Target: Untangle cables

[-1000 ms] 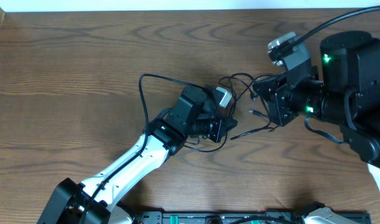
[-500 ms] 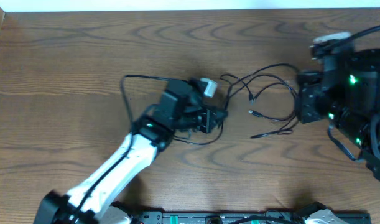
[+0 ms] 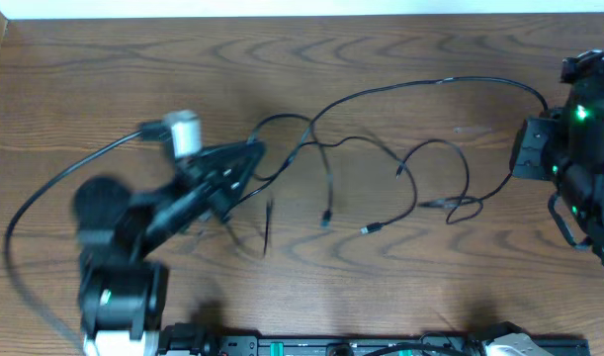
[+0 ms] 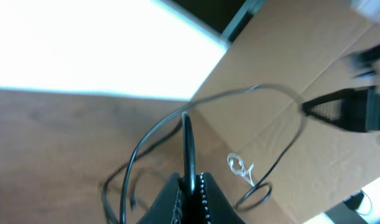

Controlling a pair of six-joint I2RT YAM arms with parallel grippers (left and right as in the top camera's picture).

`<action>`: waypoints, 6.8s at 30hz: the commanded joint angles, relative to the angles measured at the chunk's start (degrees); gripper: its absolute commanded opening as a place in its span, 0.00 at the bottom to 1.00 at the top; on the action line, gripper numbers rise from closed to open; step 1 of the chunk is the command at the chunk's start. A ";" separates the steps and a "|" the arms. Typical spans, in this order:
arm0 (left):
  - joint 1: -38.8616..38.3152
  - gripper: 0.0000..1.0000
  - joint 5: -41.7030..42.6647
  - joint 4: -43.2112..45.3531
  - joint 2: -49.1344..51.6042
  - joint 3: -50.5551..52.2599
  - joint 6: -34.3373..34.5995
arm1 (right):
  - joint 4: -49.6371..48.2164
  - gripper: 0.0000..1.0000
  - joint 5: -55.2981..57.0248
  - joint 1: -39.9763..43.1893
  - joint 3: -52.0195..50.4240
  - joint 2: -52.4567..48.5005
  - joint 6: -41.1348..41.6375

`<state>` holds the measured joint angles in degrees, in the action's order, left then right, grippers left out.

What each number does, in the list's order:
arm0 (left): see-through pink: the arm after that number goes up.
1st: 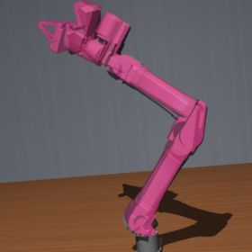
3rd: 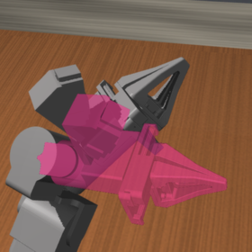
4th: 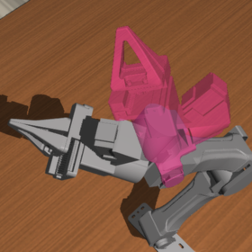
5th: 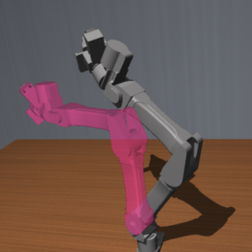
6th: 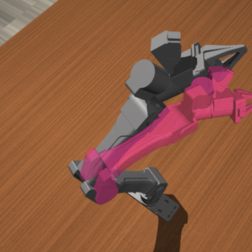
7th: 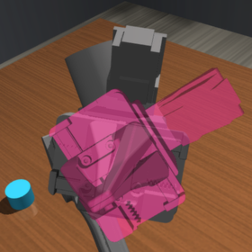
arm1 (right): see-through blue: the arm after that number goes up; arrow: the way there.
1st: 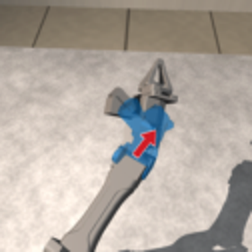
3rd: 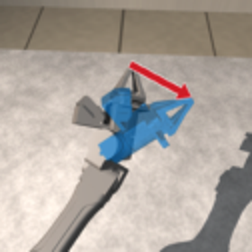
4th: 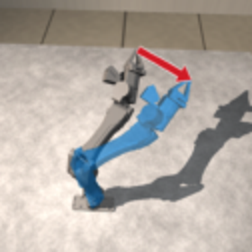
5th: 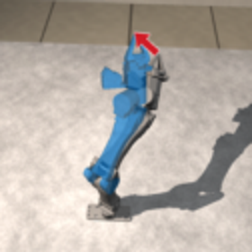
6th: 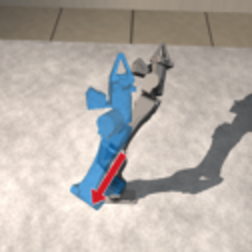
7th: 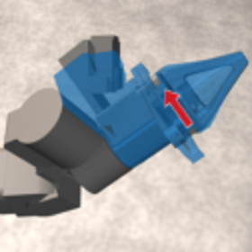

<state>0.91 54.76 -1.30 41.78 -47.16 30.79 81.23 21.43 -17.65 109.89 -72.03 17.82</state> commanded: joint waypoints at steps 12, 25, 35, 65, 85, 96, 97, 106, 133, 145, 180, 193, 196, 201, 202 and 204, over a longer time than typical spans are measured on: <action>14.49 0.07 16.74 0.09 -6.10 0.22 5.57 | 0.33 0.01 3.43 7.19 0.98 -9.38 4.48; 14.56 0.07 19.02 0.07 -5.99 0.22 5.75 | -5.33 0.01 -0.44 24.11 0.98 -19.76 4.92; 14.56 0.08 19.43 0.07 -5.97 0.22 5.75 | -4.74 0.01 -15.63 41.83 0.98 -31.08 2.51; 14.58 0.08 13.75 -5.68 15.04 0.22 -1.64 | 12.37 0.57 -48.28 4.35 0.98 -35.76 -41.68; 14.62 0.74 20.72 -7.96 33.11 0.22 -13.79 | 15.47 0.89 -33.92 -26.51 0.98 -35.78 -44.89; 14.93 0.73 -19.87 -35.63 27.98 0.22 -19.19 | 0.85 0.88 -33.46 -26.69 -2.43 -35.80 -44.04; 14.93 0.73 -19.87 -35.98 27.06 0.22 -18.60 | -1.90 0.87 -33.48 -26.71 -3.37 -35.80 -43.04; 14.82 0.73 -18.82 -38.58 17.86 0.22 -16.57 | -18.97 0.94 -35.28 -28.46 -16.39 -35.89 -41.48; 14.78 0.74 -18.80 -47.47 13.51 0.22 -26.36 | -47.84 0.95 -35.34 -29.35 -33.66 -35.93 -40.13; 14.78 0.74 -18.78 -47.91 13.51 0.22 -27.36 | -61.59 0.87 -35.30 -29.27 -41.40 -36.00 -40.17; 14.78 0.74 -18.80 -49.24 13.51 0.22 -27.36 | -71.47 0.25 -33.64 -23.93 -42.56 -44.52 -34.93; 14.78 0.74 -18.80 -49.46 13.51 0.22 -27.36 | -68.32 0.01 -33.79 -24.02 -42.45 -40.92 -24.81; 14.78 0.74 -18.78 -49.46 13.51 0.22 -27.34 | -68.06 0.01 -33.79 -24.00 -42.42 -35.10 -20.39; 14.78 0.73 -17.94 -50.16 13.51 0.22 -27.36 | -68.26 0.01 -33.73 -23.98 -42.40 -22.69 -18.91; 14.78 0.74 -17.11 -50.40 13.51 0.22 -27.36 | -68.37 0.01 -33.70 -23.93 -42.40 -19.85 -18.91; 14.73 0.73 -14.29 -50.69 13.51 0.22 -27.36 | -68.41 0.01 -33.73 -23.91 -42.40 -15.28 -18.93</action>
<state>15.66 37.12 -51.44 55.59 -46.94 4.40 12.99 -12.01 -41.67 66.92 -94.78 -3.20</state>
